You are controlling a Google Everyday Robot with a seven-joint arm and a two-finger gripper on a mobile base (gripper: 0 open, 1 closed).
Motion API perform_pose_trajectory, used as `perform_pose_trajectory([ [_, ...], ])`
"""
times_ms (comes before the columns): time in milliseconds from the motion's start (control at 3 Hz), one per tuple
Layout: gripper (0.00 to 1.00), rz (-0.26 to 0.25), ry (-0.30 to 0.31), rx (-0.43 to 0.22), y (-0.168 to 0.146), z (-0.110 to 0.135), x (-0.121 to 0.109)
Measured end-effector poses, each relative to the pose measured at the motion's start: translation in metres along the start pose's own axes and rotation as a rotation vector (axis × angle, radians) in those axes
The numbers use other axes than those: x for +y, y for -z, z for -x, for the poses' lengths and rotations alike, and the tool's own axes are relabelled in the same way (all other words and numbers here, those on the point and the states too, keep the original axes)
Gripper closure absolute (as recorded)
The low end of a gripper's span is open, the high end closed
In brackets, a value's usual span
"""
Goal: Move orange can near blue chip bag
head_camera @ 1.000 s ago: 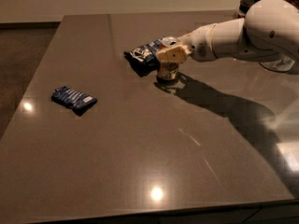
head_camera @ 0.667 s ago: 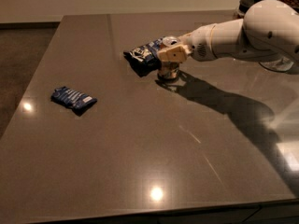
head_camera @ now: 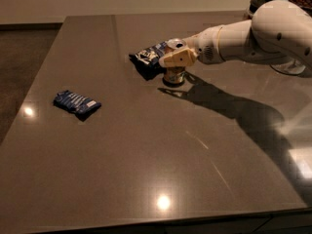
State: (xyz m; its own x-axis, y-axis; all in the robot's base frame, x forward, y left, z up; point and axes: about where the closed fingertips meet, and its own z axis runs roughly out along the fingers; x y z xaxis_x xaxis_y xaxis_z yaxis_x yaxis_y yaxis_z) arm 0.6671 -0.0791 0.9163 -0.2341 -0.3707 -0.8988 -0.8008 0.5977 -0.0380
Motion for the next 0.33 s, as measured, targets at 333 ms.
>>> perform_pose_trajectory([
  [333, 0.00, 0.001, 0.000, 0.000, -0.0007, 0.0003, 0.0006],
])
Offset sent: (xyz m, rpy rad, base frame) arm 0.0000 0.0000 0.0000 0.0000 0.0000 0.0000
